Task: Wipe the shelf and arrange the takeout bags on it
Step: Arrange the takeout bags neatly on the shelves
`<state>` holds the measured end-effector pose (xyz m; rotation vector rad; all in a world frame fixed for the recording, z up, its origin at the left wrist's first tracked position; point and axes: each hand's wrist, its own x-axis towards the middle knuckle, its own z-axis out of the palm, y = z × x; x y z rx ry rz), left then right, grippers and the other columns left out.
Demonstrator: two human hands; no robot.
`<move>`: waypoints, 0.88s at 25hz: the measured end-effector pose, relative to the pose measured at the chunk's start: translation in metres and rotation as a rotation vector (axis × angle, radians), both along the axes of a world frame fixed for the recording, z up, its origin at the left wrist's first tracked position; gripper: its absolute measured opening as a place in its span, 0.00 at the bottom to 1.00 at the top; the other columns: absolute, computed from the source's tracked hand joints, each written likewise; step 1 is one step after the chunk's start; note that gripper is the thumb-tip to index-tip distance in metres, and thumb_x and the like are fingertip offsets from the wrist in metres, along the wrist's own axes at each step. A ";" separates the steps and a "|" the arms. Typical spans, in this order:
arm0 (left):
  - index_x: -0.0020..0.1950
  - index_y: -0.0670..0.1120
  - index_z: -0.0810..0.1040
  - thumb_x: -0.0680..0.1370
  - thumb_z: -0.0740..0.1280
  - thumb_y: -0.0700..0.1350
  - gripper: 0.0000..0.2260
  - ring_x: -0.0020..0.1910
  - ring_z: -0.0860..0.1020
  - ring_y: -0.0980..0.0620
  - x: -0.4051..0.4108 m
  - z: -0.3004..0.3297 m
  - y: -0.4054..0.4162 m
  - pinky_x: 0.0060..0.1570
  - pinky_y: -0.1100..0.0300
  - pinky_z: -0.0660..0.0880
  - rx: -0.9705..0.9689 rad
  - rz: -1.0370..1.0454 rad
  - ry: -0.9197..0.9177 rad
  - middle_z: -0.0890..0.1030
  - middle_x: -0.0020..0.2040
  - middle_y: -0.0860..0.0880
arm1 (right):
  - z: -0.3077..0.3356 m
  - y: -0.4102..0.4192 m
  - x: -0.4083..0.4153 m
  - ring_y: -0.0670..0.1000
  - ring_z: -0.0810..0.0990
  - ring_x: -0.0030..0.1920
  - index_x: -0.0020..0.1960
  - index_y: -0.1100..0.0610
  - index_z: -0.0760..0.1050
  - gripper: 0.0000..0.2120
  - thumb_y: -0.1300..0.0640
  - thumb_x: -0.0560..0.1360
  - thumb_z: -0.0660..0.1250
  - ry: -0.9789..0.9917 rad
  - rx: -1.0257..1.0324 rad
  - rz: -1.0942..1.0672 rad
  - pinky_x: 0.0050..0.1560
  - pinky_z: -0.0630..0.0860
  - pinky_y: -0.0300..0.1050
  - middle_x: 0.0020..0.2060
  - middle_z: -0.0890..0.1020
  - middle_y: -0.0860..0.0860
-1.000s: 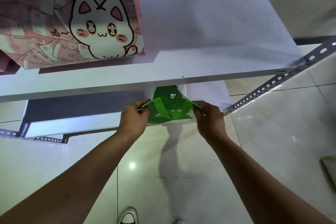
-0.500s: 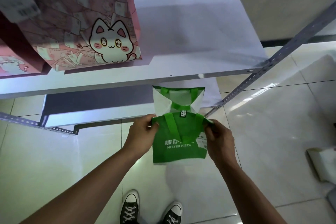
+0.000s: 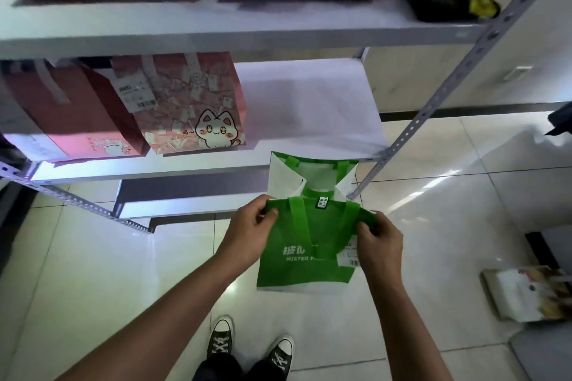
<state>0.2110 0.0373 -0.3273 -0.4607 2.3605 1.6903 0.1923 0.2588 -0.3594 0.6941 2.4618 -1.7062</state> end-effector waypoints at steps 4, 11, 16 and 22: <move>0.49 0.51 0.79 0.84 0.60 0.40 0.10 0.41 0.79 0.62 -0.018 0.054 0.005 0.43 0.66 0.74 0.050 0.018 0.100 0.82 0.45 0.50 | 0.045 0.009 -0.021 0.56 0.85 0.44 0.47 0.50 0.82 0.10 0.63 0.76 0.64 0.023 -0.060 0.018 0.49 0.83 0.60 0.41 0.86 0.51; 0.52 0.46 0.78 0.84 0.59 0.40 0.08 0.47 0.79 0.52 -0.065 0.102 -0.008 0.48 0.58 0.78 0.120 0.035 0.208 0.82 0.50 0.39 | 0.094 0.020 -0.063 0.54 0.85 0.43 0.56 0.53 0.84 0.08 0.54 0.80 0.68 0.053 0.149 0.228 0.44 0.82 0.51 0.47 0.86 0.55; 0.56 0.42 0.78 0.84 0.59 0.44 0.09 0.45 0.76 0.48 -0.102 0.114 -0.021 0.48 0.52 0.74 0.051 0.006 0.269 0.79 0.52 0.34 | 0.124 0.003 -0.100 0.57 0.86 0.39 0.44 0.50 0.82 0.10 0.60 0.81 0.67 0.124 -0.110 0.123 0.40 0.82 0.49 0.41 0.85 0.58; 0.59 0.51 0.76 0.85 0.56 0.42 0.10 0.46 0.80 0.54 -0.140 0.114 -0.021 0.40 0.64 0.77 0.156 0.072 0.237 0.81 0.50 0.52 | 0.114 -0.017 -0.142 0.56 0.86 0.48 0.44 0.47 0.82 0.09 0.57 0.81 0.68 0.211 -0.126 0.091 0.57 0.81 0.57 0.42 0.86 0.53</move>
